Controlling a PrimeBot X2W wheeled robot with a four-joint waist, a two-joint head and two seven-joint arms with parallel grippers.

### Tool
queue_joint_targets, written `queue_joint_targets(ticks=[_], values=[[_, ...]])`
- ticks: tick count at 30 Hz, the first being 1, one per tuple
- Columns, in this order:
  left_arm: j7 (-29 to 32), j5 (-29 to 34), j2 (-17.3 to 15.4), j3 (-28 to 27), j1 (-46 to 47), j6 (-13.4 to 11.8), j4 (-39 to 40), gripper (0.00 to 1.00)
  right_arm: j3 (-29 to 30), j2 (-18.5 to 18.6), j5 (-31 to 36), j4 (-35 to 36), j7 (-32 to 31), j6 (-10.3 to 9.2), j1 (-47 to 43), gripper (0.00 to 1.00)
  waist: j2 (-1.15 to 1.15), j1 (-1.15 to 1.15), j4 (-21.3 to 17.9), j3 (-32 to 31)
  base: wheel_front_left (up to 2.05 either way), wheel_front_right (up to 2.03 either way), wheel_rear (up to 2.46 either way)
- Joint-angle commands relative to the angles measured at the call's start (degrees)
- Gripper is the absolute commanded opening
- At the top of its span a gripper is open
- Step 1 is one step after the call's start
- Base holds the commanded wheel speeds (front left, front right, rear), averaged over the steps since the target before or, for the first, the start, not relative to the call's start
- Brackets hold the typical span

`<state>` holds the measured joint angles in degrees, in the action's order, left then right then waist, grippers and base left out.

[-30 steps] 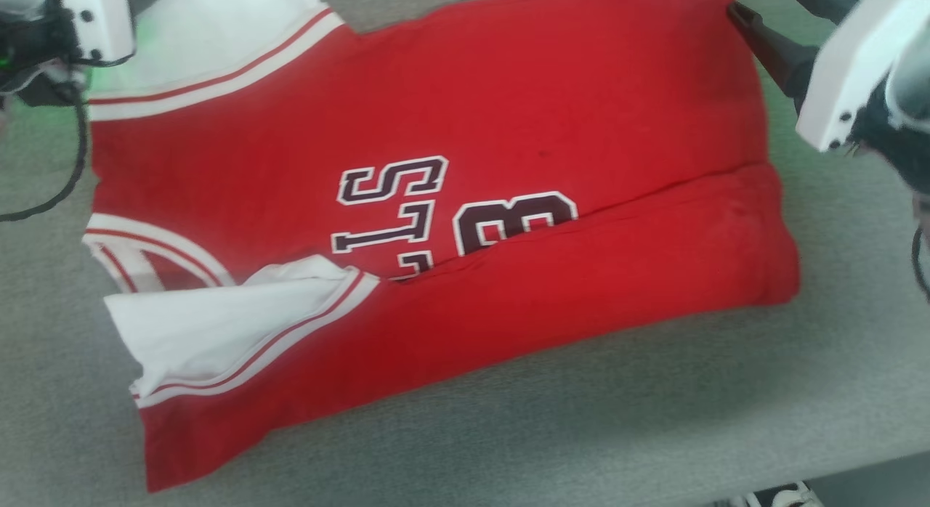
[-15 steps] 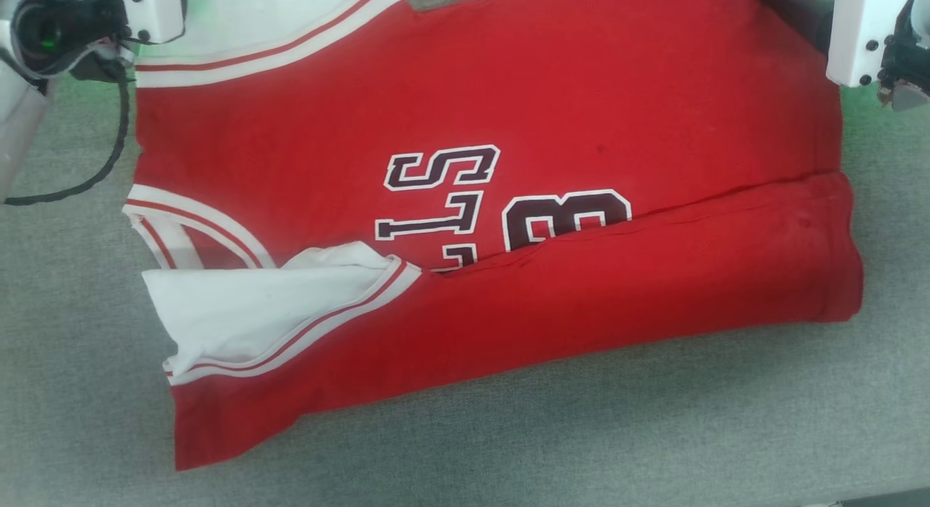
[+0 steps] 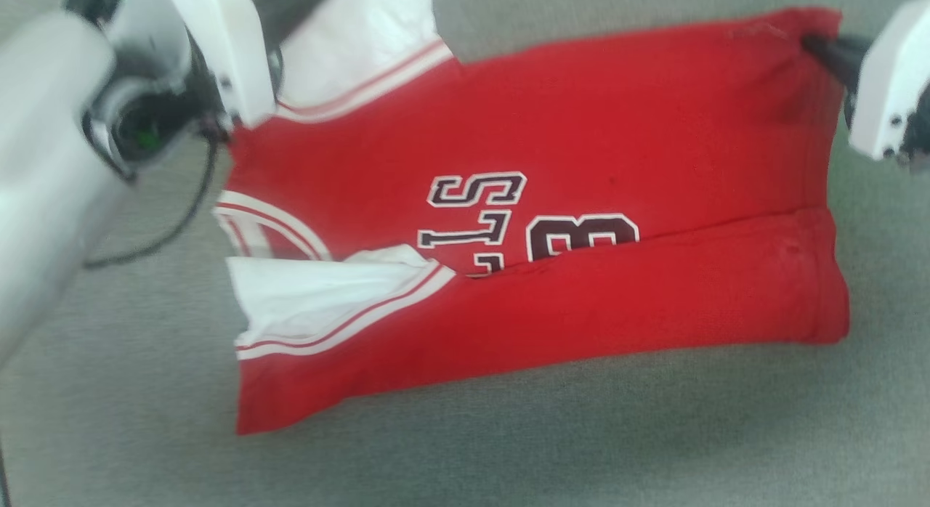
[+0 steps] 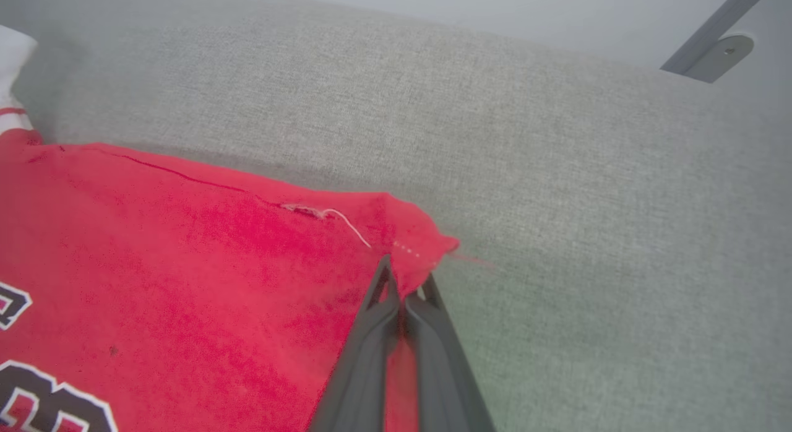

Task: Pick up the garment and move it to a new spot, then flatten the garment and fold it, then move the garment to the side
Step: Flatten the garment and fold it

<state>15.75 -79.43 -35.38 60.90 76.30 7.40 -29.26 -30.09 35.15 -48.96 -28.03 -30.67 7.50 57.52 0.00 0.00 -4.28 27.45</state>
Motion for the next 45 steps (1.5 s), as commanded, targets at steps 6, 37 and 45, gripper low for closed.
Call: queue_joint_targets(ticks=[6,37,45], values=[[-6.93,-3.21,-5.6,1.41,-9.58,0.1,12.45,0.0,0.47,5.97,-5.59,6.99,-0.53,-0.02,-10.69,0.0,0.0,0.0,5.17,-8.71,0.0,0.0,0.0],[-26.75,-6.49,-7.18,7.56,-36.35,0.1,16.17,0.22,11.76,4.1,-3.73,15.82,5.26,-0.01,-36.74,0.45,0.0,0.0,5.89,-8.25,0.0,0.0,0.0],[-30.57,-4.93,-7.19,4.17,-40.28,0.1,15.21,1.0,16.1,6.9,-6.72,17.45,5.21,-0.02,-41.48,1.0,0.0,0.0,8.01,-12.12,0.0,0.0,0.0]])
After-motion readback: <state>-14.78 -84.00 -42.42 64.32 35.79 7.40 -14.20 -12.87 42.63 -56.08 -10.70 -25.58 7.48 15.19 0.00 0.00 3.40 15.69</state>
